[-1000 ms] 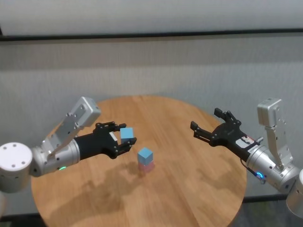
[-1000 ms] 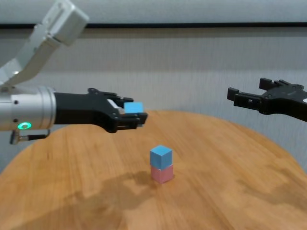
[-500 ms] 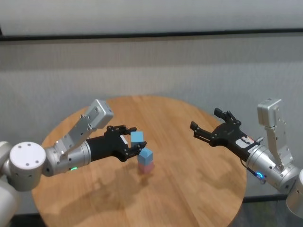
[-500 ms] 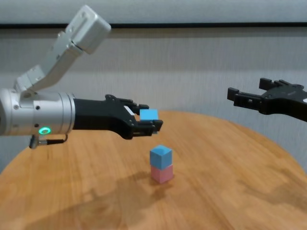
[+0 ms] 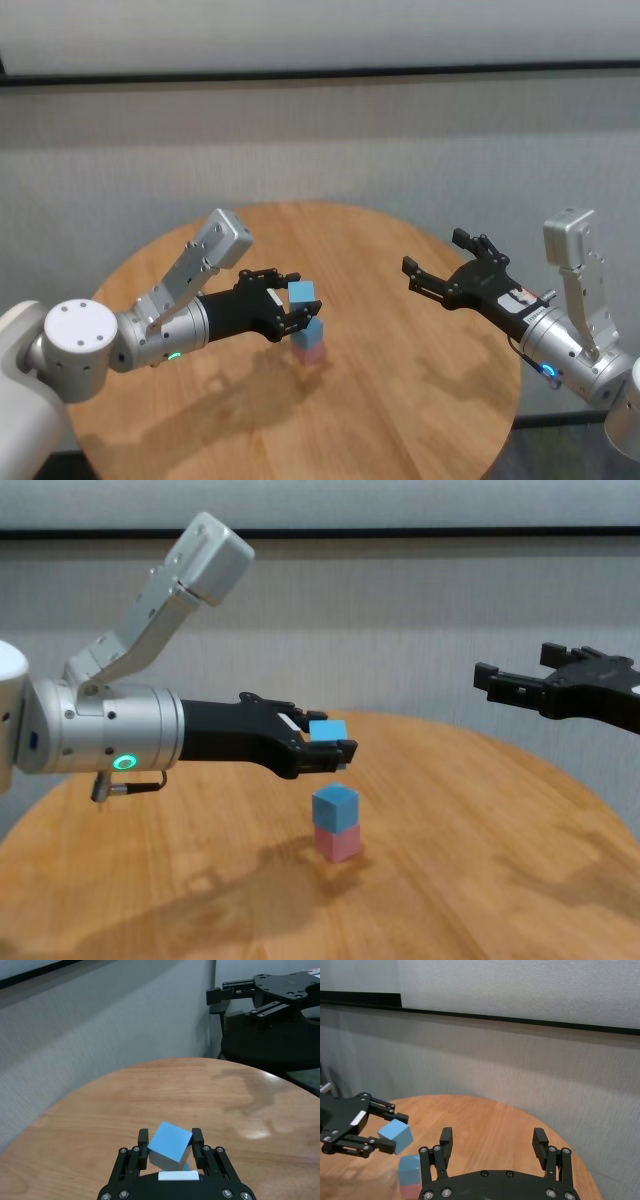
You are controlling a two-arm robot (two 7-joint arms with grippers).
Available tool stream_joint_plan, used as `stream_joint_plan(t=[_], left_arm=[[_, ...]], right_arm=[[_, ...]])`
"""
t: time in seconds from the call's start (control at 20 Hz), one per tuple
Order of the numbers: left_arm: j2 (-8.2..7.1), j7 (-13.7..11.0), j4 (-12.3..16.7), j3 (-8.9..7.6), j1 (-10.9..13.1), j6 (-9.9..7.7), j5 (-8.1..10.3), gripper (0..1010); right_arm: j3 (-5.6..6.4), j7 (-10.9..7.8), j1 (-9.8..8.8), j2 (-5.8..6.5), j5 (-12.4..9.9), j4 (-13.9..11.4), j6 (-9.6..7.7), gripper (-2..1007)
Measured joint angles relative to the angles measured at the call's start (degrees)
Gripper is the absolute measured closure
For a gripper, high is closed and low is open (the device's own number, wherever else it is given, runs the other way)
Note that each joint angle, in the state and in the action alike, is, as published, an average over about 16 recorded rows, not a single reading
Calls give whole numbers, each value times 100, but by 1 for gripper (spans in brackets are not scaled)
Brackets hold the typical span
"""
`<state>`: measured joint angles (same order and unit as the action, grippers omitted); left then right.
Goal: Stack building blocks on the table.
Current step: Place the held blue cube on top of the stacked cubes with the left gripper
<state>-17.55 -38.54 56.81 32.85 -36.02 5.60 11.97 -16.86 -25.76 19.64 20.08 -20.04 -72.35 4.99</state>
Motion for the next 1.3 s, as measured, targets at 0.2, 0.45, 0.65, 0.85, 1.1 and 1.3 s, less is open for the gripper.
stream_joint_plan(t=[0.2, 0.45, 0.65, 0.85, 1.1, 1.3], left_arm=[[107, -31, -207, 15, -85, -7, 37, 469], [216, -69, -444, 39, -183, -9, 59, 469], [286, -93, -611, 61, -252, 0, 54, 469], [340, -107, -748, 82, -308, 18, 32, 469], [396, -118, -904, 98, -370, 49, -5, 469], [433, -124, -1011, 102, -413, 76, -37, 469]], right_arm=[[0, 0, 0, 0, 0, 0, 0, 0], [0, 0, 0, 0, 0, 0, 0, 0], [0, 0, 0, 0, 0, 0, 0, 1], [0, 0, 0, 0, 0, 0, 0, 1], [0, 0, 0, 0, 0, 0, 0, 1], [0, 0, 0, 0, 0, 0, 0, 1]])
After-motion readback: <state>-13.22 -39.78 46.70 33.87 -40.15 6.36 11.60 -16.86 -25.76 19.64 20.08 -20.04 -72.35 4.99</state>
